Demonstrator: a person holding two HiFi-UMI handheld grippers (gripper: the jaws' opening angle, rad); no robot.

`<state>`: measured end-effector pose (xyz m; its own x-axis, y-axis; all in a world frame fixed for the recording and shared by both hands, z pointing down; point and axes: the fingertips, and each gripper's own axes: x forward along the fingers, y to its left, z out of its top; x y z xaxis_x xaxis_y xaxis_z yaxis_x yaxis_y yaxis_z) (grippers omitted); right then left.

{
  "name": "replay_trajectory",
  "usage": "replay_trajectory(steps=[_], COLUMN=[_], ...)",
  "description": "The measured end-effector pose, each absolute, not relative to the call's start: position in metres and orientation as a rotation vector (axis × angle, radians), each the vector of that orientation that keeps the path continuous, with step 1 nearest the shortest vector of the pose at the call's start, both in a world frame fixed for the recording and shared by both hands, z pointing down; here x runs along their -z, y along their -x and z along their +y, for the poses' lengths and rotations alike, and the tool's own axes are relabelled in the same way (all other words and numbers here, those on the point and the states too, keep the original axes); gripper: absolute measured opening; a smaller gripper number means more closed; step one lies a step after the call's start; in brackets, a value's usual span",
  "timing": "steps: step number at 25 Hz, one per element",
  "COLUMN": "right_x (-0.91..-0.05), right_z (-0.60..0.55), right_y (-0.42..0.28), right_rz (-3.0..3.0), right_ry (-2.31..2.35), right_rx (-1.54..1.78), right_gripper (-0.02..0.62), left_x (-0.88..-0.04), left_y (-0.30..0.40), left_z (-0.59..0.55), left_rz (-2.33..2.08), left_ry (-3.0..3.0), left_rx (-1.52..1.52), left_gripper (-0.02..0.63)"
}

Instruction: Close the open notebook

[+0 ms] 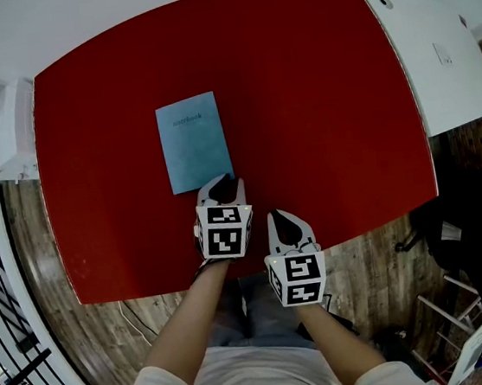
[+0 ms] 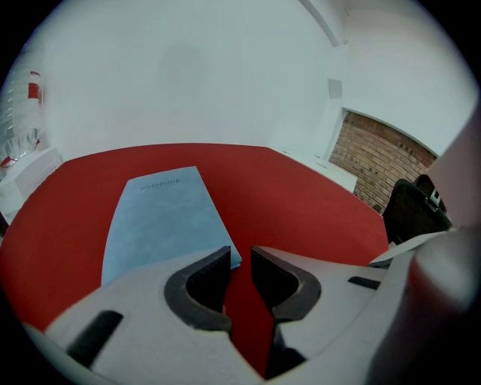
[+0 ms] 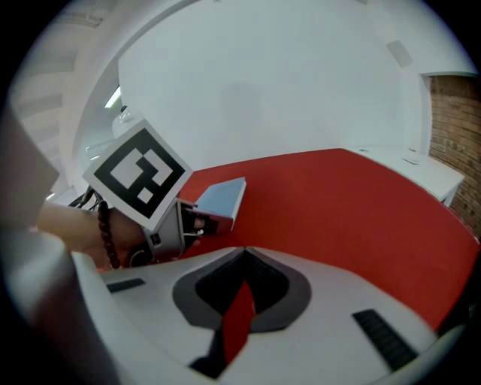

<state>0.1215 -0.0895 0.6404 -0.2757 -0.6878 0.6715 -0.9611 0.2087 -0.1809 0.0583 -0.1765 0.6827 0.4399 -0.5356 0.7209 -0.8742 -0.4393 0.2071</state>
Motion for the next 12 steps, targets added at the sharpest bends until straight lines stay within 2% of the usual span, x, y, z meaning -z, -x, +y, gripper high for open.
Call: replay_trajectory(steps=[6, 10, 12], right_x=[-0.622, -0.605, -0.594], right_z=[-0.09, -0.087, -0.085], right_y=[-0.117, -0.109, -0.102], right_rz=[-2.068, -2.093, -2.111], right_ry=[-1.512, -1.496, -1.486], right_rx=[-0.767, -0.742, -0.724], right_gripper=[0.005, 0.004, 0.004], left_x=[-0.656, -0.629, -0.614], left_y=[-0.042, -0.023, -0.012], left_z=[-0.169, -0.154, -0.146], left_rz=[-1.214, -1.26, -1.276], left_ry=[-2.131, -2.125, -2.13], left_rx=[-0.752, -0.724, -0.717], left_gripper=[0.077, 0.015, 0.008])
